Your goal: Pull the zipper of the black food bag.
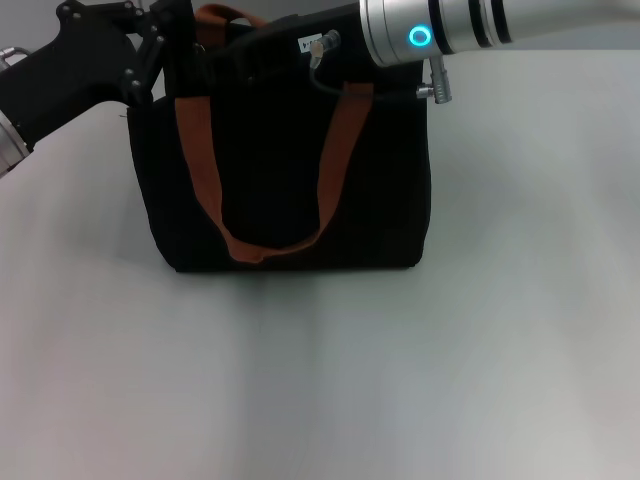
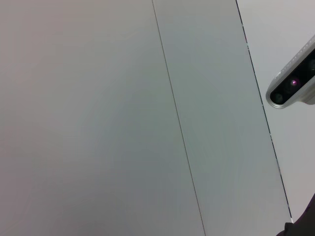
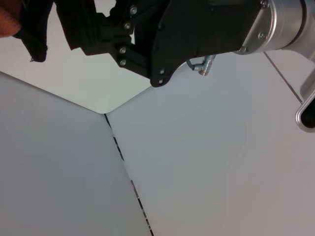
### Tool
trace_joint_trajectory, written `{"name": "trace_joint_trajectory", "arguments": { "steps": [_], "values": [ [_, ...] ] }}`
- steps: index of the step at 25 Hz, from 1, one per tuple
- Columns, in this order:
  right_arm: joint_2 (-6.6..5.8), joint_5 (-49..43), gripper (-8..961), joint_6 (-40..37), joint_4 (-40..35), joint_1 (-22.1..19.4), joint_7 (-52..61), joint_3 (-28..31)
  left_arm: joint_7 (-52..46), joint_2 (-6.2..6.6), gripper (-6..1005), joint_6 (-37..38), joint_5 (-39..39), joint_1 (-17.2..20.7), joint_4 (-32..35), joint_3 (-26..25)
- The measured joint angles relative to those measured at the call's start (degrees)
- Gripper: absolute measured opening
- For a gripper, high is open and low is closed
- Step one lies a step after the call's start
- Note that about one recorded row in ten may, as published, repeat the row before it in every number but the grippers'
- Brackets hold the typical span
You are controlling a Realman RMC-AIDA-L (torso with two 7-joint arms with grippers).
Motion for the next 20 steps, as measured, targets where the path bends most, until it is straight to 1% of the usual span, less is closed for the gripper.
{"name": "trace_joint_trajectory", "arguments": {
  "steps": [11, 13, 20],
  "values": [
    [-0.04, 0.1, 152, -0.3, -0.8, -1.1, 0.1, 0.0, -0.3, 0.01, 52, -0.1, -0.3, 0.6, 0.0, -0.5],
    [-0.09, 0.1, 73, -0.3, -1.1, -1.3, 0.2, 0.0, -0.6, 0.04, 53, 0.0, -0.4, 0.7, 0.0, -0.6],
    [-0.09, 0.1, 37, -0.5, -2.2, -1.8, 0.4, -0.8, -0.9, 0.05, 56, 0.3, -0.5, 0.9, 0.0, -0.6]
  ]
}}
